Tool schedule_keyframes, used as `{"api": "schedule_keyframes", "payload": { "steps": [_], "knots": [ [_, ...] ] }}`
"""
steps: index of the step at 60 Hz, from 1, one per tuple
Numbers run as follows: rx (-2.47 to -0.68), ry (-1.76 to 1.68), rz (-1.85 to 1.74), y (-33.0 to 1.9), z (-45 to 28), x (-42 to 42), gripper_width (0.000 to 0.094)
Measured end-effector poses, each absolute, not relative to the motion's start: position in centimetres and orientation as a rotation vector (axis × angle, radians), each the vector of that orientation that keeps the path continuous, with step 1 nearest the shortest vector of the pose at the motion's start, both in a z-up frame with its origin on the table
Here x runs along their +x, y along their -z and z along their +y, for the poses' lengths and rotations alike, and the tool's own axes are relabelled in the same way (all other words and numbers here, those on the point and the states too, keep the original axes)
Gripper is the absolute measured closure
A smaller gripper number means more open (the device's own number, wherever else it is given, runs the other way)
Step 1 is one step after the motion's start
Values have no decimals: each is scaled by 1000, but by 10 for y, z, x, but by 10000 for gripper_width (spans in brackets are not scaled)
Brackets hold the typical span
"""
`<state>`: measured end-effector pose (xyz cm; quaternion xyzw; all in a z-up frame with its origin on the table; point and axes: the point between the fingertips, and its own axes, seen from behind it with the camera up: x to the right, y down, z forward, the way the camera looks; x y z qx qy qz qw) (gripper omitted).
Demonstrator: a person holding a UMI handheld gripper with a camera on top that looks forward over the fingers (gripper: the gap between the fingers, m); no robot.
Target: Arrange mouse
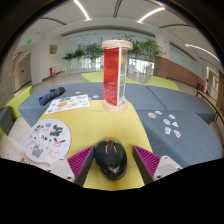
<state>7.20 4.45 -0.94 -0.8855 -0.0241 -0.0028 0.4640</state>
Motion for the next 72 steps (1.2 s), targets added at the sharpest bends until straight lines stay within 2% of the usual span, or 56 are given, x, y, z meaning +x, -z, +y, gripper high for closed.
{"api": "schedule_keyframes", "payload": {
  "steps": [6, 13, 21, 24, 27, 36, 39, 42, 47, 53, 61, 65, 72],
  "knots": [
    [-2174, -41, 3, 13, 59, 76, 131],
    [-2155, -23, 39, 15, 59, 80, 368],
    [-2179, -26, 111, 16, 57, 84, 497],
    [-2200, -53, 151, 9, 57, 85, 518],
    [-2155, -47, 197, -17, 61, 89, 526],
    [-1958, -26, 186, -139, 82, 50, 534],
    [-1937, -65, 169, -162, 89, 15, 536],
    [-1930, -103, 122, -170, 91, -28, 536],
    [-1965, -168, 58, -149, 93, -96, 536],
    [-2081, -197, -29, -85, 88, -151, 537],
    [-2214, -103, -69, -9, 69, -162, 539],
    [-2258, -94, -54, 13, 61, -161, 535],
    [-2242, -80, -72, 11, 61, -162, 495]
  ]
}}
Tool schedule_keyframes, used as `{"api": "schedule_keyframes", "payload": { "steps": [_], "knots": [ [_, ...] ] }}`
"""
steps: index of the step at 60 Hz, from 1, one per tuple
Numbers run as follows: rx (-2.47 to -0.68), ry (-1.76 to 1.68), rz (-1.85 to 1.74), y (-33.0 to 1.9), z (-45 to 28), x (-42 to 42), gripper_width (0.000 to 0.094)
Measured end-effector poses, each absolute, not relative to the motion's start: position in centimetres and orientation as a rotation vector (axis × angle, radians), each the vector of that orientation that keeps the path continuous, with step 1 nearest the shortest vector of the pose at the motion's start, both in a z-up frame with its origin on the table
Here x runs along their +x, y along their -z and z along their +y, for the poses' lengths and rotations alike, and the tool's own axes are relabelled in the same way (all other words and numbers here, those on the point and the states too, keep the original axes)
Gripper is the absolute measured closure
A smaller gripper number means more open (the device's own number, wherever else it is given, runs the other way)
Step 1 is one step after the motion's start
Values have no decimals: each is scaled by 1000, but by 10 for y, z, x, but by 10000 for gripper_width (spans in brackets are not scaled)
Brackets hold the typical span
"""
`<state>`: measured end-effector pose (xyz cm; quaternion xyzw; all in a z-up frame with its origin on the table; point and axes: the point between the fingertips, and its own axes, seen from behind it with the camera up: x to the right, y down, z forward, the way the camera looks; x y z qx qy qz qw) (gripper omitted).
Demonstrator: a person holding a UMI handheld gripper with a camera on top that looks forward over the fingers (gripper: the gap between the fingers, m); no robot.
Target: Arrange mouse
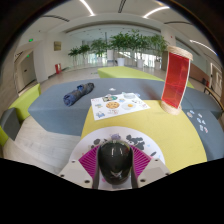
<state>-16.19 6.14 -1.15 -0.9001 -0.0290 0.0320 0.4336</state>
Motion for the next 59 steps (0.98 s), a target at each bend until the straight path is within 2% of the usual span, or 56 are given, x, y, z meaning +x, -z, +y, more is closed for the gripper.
{"api": "schedule_keyframes", "payload": {
  "steps": [7, 9, 11, 12, 15, 27, 34, 49, 59],
  "knots": [
    [-2290, -66, -103, 12, 63, -163, 356],
    [-2302, -48, -128, 9, 61, -161, 249],
    [-2304, -56, -156, 4, 57, -163, 96],
    [-2304, -69, -166, 1, 54, -165, 79],
    [-2299, -105, -180, -12, 43, -167, 122],
    [-2236, -117, -238, -76, -33, -150, 106],
    [-2214, -133, -242, -97, -85, -136, 103],
    [-2139, -91, -279, -120, -133, -103, 100],
    [-2166, -75, -203, -100, -132, -72, 100]
  ]
}}
